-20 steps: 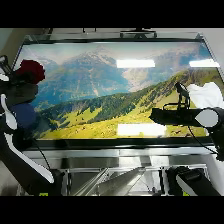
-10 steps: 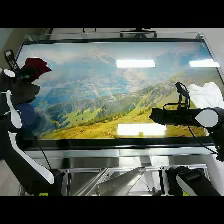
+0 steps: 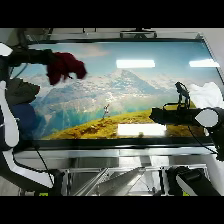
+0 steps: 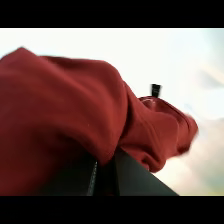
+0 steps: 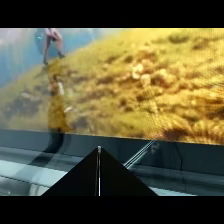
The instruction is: Fold the shirts.
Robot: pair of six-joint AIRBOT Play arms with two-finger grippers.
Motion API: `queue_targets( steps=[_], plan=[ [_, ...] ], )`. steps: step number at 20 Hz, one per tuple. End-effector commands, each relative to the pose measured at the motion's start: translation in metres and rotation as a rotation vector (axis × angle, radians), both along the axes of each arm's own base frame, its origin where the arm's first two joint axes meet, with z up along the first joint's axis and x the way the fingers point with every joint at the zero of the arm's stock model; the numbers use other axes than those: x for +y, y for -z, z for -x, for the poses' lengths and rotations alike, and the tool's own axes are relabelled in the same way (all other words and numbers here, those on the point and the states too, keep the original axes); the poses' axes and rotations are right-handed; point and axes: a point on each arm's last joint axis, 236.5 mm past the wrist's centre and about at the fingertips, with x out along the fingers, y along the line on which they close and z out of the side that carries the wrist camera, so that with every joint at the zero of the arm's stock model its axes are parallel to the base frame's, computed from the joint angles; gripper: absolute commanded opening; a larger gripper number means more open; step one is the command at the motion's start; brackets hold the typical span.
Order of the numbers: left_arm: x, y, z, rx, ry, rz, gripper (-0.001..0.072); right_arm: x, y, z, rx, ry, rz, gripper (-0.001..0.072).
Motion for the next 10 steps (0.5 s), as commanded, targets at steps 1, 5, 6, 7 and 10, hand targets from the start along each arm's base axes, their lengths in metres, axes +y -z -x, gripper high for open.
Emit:
queue_targets(
  steps=[1, 5, 6, 7, 10],
  plan=[
    [-0.111, 0.037, 0.101, 0.232, 0.234, 0.042, 0.0024, 0.0, 0.0, 0.0, 0.002, -0.001, 0.001, 0.0018],
    [-0.19, 0.101, 0.153, 0.295, 0.317, 0.017, 0.0025, 0.0, 0.001, 0.001, 0.005, -0.006, 0.003, 0.0018],
    [-0.2, 0.11, 0.161, 0.296, 0.329, 0.009, 0.0084, 0.0, 0.002, 0.003, 0.003, -0.023, 0.01, 0.0019],
    [-0.207, 0.116, 0.169, 0.304, 0.345, 0.001, 0.0357, 0.0, 0.003, 0.007, 0.015, -0.038, 0.016, 0.0019],
    [-0.202, 0.104, 0.18, 0.348, 0.397, -0.003, 0.0714, 0.0, 0.004, 0.009, -0.013, -0.107, 0.045, 0.0019]
  ],
)
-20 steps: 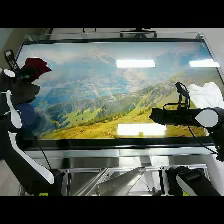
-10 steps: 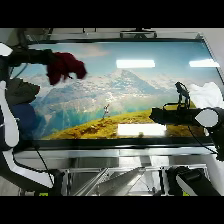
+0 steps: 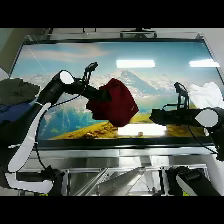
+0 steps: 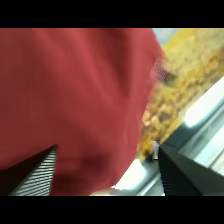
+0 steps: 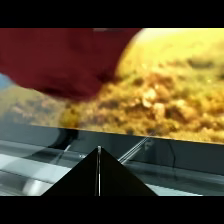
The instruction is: Fold the shirts.
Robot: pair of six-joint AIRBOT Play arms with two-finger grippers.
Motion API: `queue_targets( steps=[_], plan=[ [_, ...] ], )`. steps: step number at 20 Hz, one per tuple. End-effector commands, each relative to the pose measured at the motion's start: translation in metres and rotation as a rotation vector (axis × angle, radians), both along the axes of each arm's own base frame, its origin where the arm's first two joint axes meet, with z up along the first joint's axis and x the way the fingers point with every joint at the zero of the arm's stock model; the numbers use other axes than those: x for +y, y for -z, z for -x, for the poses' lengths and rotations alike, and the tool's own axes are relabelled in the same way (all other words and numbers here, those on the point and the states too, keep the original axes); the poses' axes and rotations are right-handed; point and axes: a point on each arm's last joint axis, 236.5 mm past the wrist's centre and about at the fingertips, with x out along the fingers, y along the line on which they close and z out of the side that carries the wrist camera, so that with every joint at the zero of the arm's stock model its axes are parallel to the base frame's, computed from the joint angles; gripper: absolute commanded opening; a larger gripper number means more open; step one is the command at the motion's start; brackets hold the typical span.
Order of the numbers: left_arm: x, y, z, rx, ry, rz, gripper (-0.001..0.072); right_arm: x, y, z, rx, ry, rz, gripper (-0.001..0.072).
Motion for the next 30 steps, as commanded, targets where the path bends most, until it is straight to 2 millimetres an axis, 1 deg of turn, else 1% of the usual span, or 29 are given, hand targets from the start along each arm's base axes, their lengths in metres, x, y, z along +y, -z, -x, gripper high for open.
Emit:
queue_targets(
  steps=[1, 2, 3, 4, 5, 6, 7, 9, 10, 12, 13, 14, 16, 18, 19, 20, 21, 22, 23, 24, 25, 27, 29, 30],
  plan=[
    [0.001, -0.007, 0.024, 0.07, 0.071, -0.012, 0.0714, 0.0, 0.003, 0.008, 0.002, -0.069, 0.027, 0.002],
    [0.014, -0.014, 0.025, 0.097, 0.085, -0.018, 0.0712, 0.0, 0.006, 0.013, 0.025, -0.079, 0.031, 0.0036],
    [0.03, -0.013, 0.025, 0.118, 0.085, -0.043, 0.0712, 0.0, 0.012, 0.018, 0.059, -0.09, 0.037, 0.0188],
    [0.048, -0.004, 0.027, 0.147, 0.078, -0.083, 0.0712, 0.001, 0.024, 0.026, 0.101, -0.095, 0.036, 0.0419],
    [0.065, 0.011, 0.026, 0.17, 0.054, -0.121, 0.0712, 0.005, 0.039, 0.034, 0.141, -0.095, 0.025, 0.0435],
    [0.079, 0.026, 0.025, 0.189, 0.022, -0.143, 0.0712, 0.01, 0.055, 0.039, 0.158, -0.088, 0.011, 0.0435],
    [0.093, 0.042, 0.022, 0.204, -0.018, -0.157, 0.0712, 0.013, 0.069, 0.039, 0.159, -0.066, -0.002, 0.0435],
    [0.118, 0.069, 0.017, 0.234, -0.078, -0.17, 0.0712, 0.012, 0.09, 0.023, 0.139, 0.008, -0.017, 0.0436],
    [0.13, 0.081, 0.017, 0.256, -0.098, -0.172, 0.0711, 0.011, 0.098, 0.015, 0.145, 0.039, -0.016, 0.0436],
    [0.145, 0.1, 0.023, 0.309, -0.119, -0.15, 0.0709, 0.016, 0.115, 0.003, 0.171, 0.081, -0.041, 0.0436],
    [0.145, 0.104, 0.022, 0.32, -0.125, -0.107, 0.07, 0.022, 0.122, -0.004, 0.174, 0.086, -0.064, 0.0436],
    [0.14, 0.104, 0.018, 0.315, -0.131, -0.041, 0.07, 0.028, 0.129, -0.011, 0.169, 0.083, -0.088, 0.0436],
    [0.134, 0.104, 0.001, 0.281, -0.175, 0.056, 0.07, 0.041, 0.146, -0.021, 0.175, 0.073, -0.137, 0.0436],
    [0.13, 0.108, -0.015, 0.263, -0.205, 0.094, 0.07, 0.049, 0.163, -0.023, 0.207, 0.074, -0.167, 0.0436],
    [0.123, 0.109, -0.02, 0.27, -0.211, 0.12, 0.0699, 0.053, 0.17, -0.024, 0.221, 0.066, -0.182, 0.0436],
    [0.112, 0.109, -0.024, 0.281, -0.21, 0.159, 0.069, 0.058, 0.174, -0.026, 0.226, 0.058, -0.199, 0.0436],
    [0.099, 0.106, -0.027, 0.29, -0.195, 0.207, 0.069, 0.062, 0.175, -0.029, 0.222, 0.054, -0.221, 0.0435],
    [0.088, 0.102, -0.028, 0.299, -0.176, 0.253, 0.0666, 0.067, 0.174, -0.034, 0.209, 0.053, -0.248, 0.0435],
    [0.078, 0.1, -0.03, 0.308, -0.16, 0.281, 0.0522, 0.07, 0.172, -0.041, 0.187, 0.054, -0.264, 0.043],
    [0.071, 0.098, -0.031, 0.307, -0.142, 0.288, 0.0397, 0.072, 0.168, -0.047, 0.156, 0.047, -0.275, 0.0268],
    [0.067, 0.097, -0.032, 0.304, -0.124, 0.288, 0.0292, 0.074, 0.163, -0.052, 0.134, 0.04, -0.283, 0.0095],
    [0.062, 0.087, -0.034, 0.287, -0.094, 0.296, 0.0004, 0.073, 0.154, -0.062, 0.106, 0.028, -0.294, 0.0019],
    [0.06, 0.07, -0.036, 0.286, -0.063, 0.317, 0.0003, 0.074, 0.136, -0.068, 0.091, 0.003, -0.333, 0.0018],
    [0.062, 0.057, -0.034, 0.295, -0.041, 0.331, 0.0003, 0.073, 0.12, -0.074, 0.061, -0.025, -0.358, 0.0017]
  ],
)
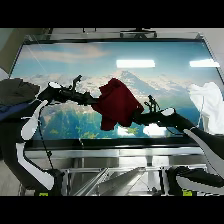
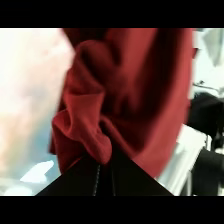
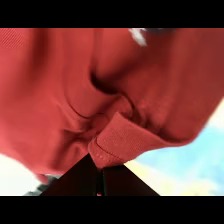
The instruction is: Fold the shirts.
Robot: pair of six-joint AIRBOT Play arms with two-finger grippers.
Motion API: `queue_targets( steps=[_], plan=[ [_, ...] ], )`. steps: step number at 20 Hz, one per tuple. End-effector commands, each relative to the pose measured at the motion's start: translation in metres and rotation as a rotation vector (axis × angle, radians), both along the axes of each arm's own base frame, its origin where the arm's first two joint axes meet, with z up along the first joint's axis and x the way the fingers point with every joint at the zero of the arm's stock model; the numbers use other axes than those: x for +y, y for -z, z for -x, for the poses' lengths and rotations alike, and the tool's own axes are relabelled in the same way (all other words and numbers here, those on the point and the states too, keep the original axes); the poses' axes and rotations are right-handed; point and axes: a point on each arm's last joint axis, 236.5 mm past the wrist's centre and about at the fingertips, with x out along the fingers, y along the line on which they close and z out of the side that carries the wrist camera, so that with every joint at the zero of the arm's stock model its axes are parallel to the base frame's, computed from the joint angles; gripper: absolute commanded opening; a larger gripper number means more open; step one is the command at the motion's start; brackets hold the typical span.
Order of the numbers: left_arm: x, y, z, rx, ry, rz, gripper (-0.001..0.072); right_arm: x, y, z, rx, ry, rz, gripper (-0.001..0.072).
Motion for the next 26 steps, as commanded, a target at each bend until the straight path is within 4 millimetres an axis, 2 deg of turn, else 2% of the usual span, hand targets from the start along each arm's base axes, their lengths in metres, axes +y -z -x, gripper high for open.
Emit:
queue_targets(
  steps=[1, 2, 4, 6, 7, 9, 11, 13, 14, 15, 16, 17, 19, 22, 24, 26],
  plan=[
    [-0.004, -0.041, 0.002, 0.001, 0.063, 0.069, 0.0002, 0.001, -0.05, -0.017, -0.089, -0.053, -0.099, 0.0017],
    [-0.002, -0.063, 0.003, -0.029, 0.083, 0.081, 0.0002, -0.004, -0.076, -0.025, -0.135, -0.058, -0.129, 0.0016],
    [0.002, -0.12, -0.003, -0.149, 0.076, 0.085, 0.0002, -0.018, -0.147, -0.042, -0.286, -0.062, -0.172, 0.0016],
    [0.002, -0.202, -0.005, -0.33, 0.061, 0.087, 0.0001, -0.03, -0.246, -0.05, -0.512, -0.051, -0.217, 0.0016],
    [0.0, -0.245, 0.0, -0.422, 0.057, 0.091, 0.0002, -0.035, -0.297, -0.047, -0.631, -0.043, -0.237, 0.0017],
    [-0.001, -0.338, 0.021, -0.631, 0.043, 0.103, 0.0003, -0.042, -0.395, -0.024, -0.875, -0.042, -0.243, 0.0017],
    [-0.001, -0.418, 0.055, -0.824, 0.029, 0.121, 0.0003, -0.044, -0.472, 0.011, -1.085, -0.056, -0.218, 0.0017],
    [-0.002, -0.47, 0.092, -0.979, 0.023, 0.122, 0.0003, -0.044, -0.522, 0.045, -1.246, -0.066, -0.189, 0.0016],
    [0.001, -0.483, 0.105, -1.023, 0.005, 0.105, 0.0003, -0.044, -0.534, 0.057, -1.286, -0.073, -0.177, 0.0017],
    [0.003, -0.486, 0.111, -1.042, -0.012, 0.087, 0.0004, -0.044, -0.535, 0.062, -1.296, -0.077, -0.166, 0.0017],
    [0.005, -0.479, 0.114, -1.041, -0.024, 0.056, 0.0004, -0.045, -0.528, 0.059, -1.277, -0.082, -0.135, 0.0017],
    [0.007, -0.468, 0.115, -1.025, -0.027, 0.022, 0.0004, -0.046, -0.514, 0.052, -1.229, -0.085, -0.103, 0.0017],
    [0.01, -0.432, 0.106, -0.957, -0.024, -0.05, 0.0005, -0.048, -0.482, 0.035, -1.121, -0.108, -0.057, 0.0017],
    [0.002, -0.363, 0.081, -0.782, 0.011, -0.087, 0.0005, -0.049, -0.421, 0.005, -0.932, -0.143, -0.044, 0.0017],
    [-0.009, -0.308, 0.063, -0.643, 0.041, -0.099, 0.0005, -0.05, -0.373, -0.016, -0.801, -0.138, -0.06, 0.0017],
    [-0.021, -0.245, 0.049, -0.503, 0.09, -0.118, 0.0005, -0.052, -0.317, -0.034, -0.654, -0.122, -0.078, 0.0017]
  ],
)
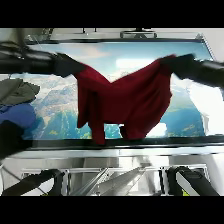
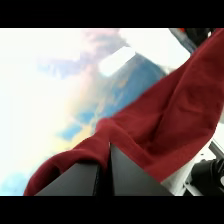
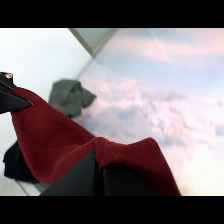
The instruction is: Fold the shirts.
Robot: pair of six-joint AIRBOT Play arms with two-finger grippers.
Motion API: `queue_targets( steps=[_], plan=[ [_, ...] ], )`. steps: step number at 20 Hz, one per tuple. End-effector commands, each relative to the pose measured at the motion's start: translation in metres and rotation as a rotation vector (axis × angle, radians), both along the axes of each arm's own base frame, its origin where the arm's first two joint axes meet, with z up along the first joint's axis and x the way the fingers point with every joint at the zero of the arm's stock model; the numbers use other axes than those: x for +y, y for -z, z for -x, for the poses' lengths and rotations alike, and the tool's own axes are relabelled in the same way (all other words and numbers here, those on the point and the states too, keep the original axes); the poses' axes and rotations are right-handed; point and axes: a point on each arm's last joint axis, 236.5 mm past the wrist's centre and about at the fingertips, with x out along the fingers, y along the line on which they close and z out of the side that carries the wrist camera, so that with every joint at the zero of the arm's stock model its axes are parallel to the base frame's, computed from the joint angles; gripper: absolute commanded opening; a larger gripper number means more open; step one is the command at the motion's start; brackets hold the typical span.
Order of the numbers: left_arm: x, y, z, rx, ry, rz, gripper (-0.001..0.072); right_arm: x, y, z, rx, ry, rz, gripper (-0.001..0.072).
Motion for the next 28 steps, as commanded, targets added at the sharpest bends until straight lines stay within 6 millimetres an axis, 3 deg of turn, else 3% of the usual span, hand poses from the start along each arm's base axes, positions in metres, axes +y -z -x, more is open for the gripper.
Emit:
queue_targets(
  steps=[1, 4, 5, 6, 8, 10, 14, 17, 20, 23, 28],
  plan=[
    [-0.017, 0.11, -0.02, 0.231, 0.041, -0.072, 0.0005, -0.004, 0.1, -0.026, 0.258, 0.0, 0.005, 0.0017],
    [-0.025, 0.199, -0.039, 0.397, 0.037, -0.111, 0.0017, -0.012, 0.187, -0.046, 0.428, 0.05, 0.007, 0.0017],
    [-0.022, 0.224, -0.046, 0.432, 0.034, -0.122, 0.0247, -0.017, 0.215, -0.055, 0.472, 0.08, 0.013, 0.0017],
    [-0.017, 0.243, -0.054, 0.472, 0.02, -0.126, 0.0336, -0.023, 0.24, -0.064, 0.508, 0.115, 0.02, 0.0017],
    [0.004, 0.266, -0.065, 0.548, 0.005, -0.126, 0.0336, -0.037, 0.277, -0.082, 0.559, 0.181, 0.027, 0.0017],
    [0.033, 0.275, -0.064, 0.641, 0.015, -0.118, 0.0336, -0.053, 0.302, -0.095, 0.595, 0.243, 0.027, 0.0017],
    [0.095, 0.29, -0.058, 0.767, -0.104, -0.068, 0.0337, -0.096, 0.311, -0.103, 0.587, 0.312, 0.028, 0.0017],
    [0.121, 0.312, -0.033, 0.885, -0.178, -0.031, 0.0336, -0.114, 0.31, -0.1, 0.605, 0.33, 0.004, 0.0017],
    [0.115, 0.341, -0.006, 0.947, -0.212, -0.037, 0.0336, -0.115, 0.31, -0.099, 0.608, 0.326, 0.002, 0.0017],
    [0.098, 0.363, -0.001, 0.932, -0.226, -0.063, 0.0336, -0.111, 0.309, -0.099, 0.591, 0.307, 0.015, 0.0017],
    [0.059, 0.378, -0.034, 0.825, -0.219, -0.099, 0.0336, -0.107, 0.309, -0.095, 0.6, 0.286, 0.012, 0.0017]
  ],
)
